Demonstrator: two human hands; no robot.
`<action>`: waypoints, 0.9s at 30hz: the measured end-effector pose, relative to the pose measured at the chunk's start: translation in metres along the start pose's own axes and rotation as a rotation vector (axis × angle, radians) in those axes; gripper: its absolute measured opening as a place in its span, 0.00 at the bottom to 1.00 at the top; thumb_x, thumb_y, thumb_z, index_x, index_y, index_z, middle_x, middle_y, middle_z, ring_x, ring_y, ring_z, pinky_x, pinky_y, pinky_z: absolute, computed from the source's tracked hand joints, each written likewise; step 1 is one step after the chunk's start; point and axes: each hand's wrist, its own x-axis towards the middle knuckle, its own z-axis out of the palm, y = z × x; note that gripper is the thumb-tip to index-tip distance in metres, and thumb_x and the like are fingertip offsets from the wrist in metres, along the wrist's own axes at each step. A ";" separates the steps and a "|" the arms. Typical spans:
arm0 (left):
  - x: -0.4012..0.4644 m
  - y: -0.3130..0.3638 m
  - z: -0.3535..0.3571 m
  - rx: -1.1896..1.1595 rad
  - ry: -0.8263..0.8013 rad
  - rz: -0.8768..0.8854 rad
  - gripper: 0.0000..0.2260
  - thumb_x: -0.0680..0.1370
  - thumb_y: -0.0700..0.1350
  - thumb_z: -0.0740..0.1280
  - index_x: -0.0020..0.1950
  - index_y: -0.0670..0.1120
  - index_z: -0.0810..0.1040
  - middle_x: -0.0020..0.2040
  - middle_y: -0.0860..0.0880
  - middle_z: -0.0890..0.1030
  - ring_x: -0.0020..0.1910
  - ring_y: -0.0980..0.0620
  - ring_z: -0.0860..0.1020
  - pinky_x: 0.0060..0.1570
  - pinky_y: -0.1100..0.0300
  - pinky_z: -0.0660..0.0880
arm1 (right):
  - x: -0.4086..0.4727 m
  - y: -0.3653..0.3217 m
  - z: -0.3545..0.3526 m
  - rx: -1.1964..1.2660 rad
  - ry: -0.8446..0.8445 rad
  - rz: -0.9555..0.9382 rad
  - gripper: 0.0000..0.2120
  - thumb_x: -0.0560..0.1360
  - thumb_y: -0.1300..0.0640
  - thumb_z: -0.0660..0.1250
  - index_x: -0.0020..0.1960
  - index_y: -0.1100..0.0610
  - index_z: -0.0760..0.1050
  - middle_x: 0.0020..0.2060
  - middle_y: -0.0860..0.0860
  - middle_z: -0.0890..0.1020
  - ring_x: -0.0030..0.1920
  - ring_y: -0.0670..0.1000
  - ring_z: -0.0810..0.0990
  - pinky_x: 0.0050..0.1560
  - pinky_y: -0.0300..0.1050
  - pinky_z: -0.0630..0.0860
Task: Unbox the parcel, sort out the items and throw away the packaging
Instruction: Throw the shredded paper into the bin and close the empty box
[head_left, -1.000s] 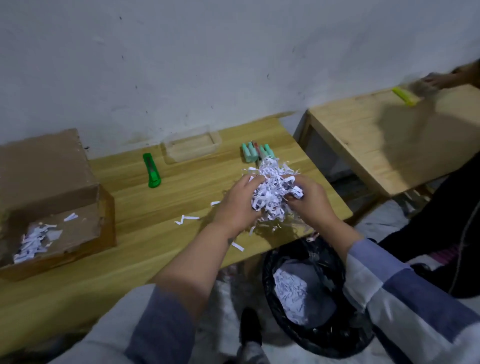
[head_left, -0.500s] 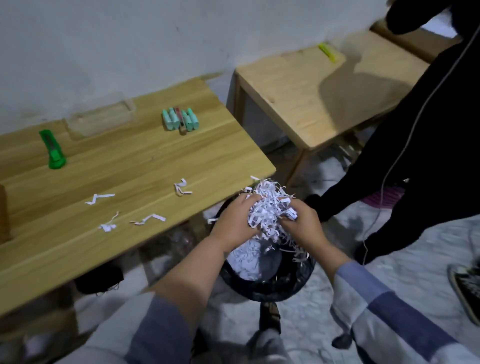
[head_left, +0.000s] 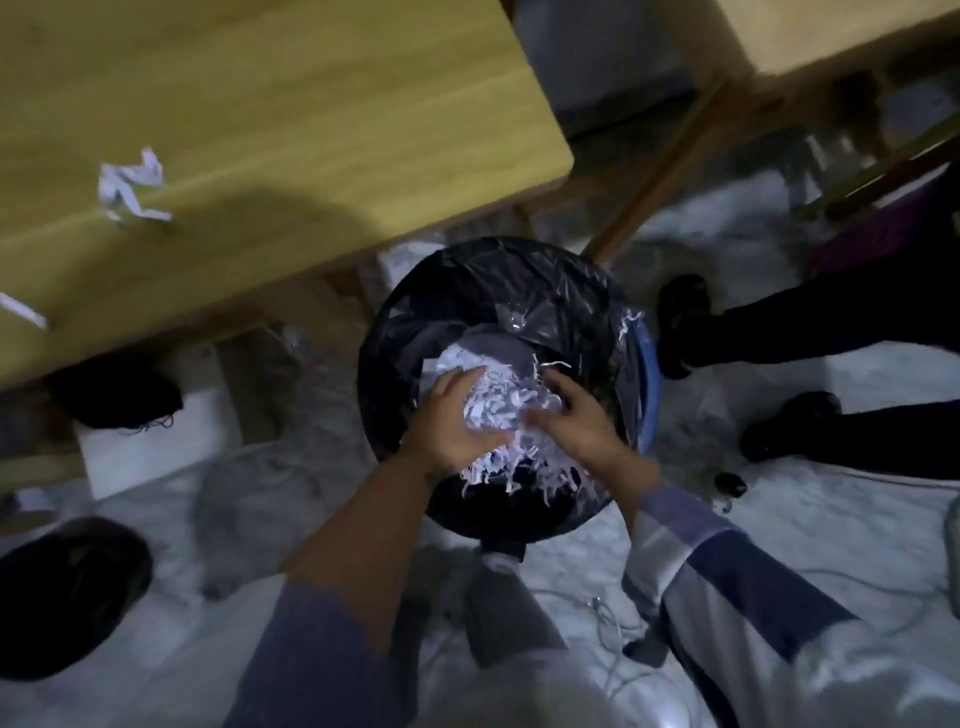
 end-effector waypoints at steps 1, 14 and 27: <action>0.005 -0.006 0.004 0.014 0.001 -0.007 0.37 0.68 0.54 0.76 0.73 0.52 0.64 0.75 0.47 0.61 0.73 0.47 0.62 0.70 0.49 0.63 | 0.009 0.004 0.003 0.002 -0.002 0.010 0.31 0.72 0.60 0.72 0.72 0.54 0.65 0.64 0.50 0.74 0.61 0.51 0.75 0.56 0.38 0.75; -0.026 0.017 -0.022 0.091 0.055 0.063 0.22 0.73 0.46 0.72 0.66 0.47 0.74 0.66 0.45 0.73 0.66 0.47 0.71 0.63 0.60 0.66 | -0.027 -0.029 -0.005 -0.437 0.023 -0.110 0.22 0.74 0.59 0.68 0.67 0.57 0.71 0.60 0.58 0.79 0.61 0.57 0.77 0.61 0.45 0.70; -0.151 0.069 -0.154 0.273 0.163 0.279 0.18 0.74 0.49 0.69 0.64 0.50 0.76 0.62 0.48 0.77 0.62 0.49 0.75 0.60 0.56 0.71 | -0.189 -0.148 0.027 -0.482 0.185 -0.369 0.19 0.76 0.58 0.64 0.67 0.56 0.72 0.62 0.55 0.79 0.60 0.55 0.78 0.54 0.45 0.73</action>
